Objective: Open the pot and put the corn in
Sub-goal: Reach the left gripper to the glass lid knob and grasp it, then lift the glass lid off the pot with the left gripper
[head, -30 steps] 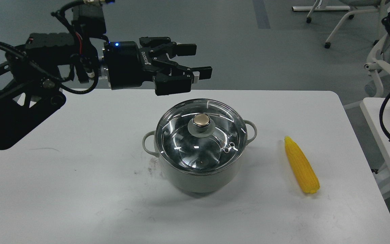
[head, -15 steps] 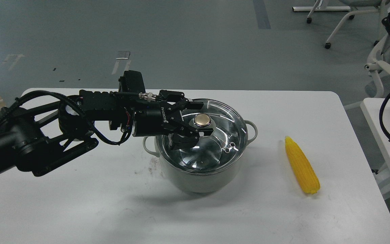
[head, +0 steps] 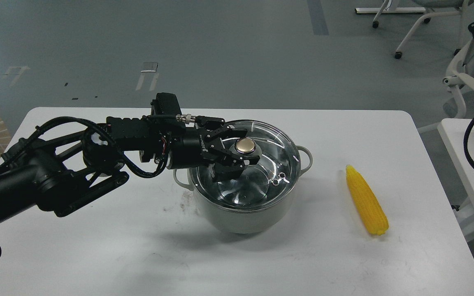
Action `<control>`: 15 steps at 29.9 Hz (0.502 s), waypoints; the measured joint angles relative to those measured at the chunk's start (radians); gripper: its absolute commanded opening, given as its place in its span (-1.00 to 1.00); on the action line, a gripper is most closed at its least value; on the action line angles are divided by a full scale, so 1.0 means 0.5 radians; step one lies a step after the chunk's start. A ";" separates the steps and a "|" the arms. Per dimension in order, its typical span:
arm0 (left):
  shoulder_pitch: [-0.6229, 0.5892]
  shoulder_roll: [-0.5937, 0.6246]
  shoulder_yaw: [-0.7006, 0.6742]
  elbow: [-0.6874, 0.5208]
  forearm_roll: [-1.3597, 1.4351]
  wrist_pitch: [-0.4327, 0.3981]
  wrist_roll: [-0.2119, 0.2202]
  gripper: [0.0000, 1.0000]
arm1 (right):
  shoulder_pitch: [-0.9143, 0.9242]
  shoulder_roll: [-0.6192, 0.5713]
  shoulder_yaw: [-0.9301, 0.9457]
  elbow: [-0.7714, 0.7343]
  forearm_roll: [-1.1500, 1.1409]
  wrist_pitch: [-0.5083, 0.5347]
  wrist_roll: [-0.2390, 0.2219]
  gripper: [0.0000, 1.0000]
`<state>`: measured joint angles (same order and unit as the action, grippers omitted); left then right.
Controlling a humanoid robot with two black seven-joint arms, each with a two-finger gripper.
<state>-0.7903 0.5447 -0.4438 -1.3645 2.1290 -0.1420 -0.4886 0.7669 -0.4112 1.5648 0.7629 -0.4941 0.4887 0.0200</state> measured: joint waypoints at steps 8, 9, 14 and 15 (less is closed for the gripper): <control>0.042 0.000 -0.017 0.002 0.000 0.002 0.001 -0.07 | -0.001 0.000 0.000 0.002 0.000 0.000 0.000 1.00; 0.042 0.001 -0.020 0.002 0.000 0.002 0.000 -0.12 | -0.002 0.000 0.000 0.002 0.000 0.000 0.000 1.00; 0.042 0.003 -0.028 0.001 0.000 0.002 0.000 -0.22 | -0.003 0.001 -0.002 -0.001 0.000 0.000 0.000 1.00; 0.041 0.005 -0.028 0.000 0.000 0.002 0.000 -0.23 | -0.003 0.002 -0.003 -0.001 0.000 0.000 0.000 1.00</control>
<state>-0.7696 0.5471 -0.4580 -1.3644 2.1290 -0.1412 -0.4885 0.7655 -0.4104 1.5633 0.7622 -0.4941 0.4887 0.0200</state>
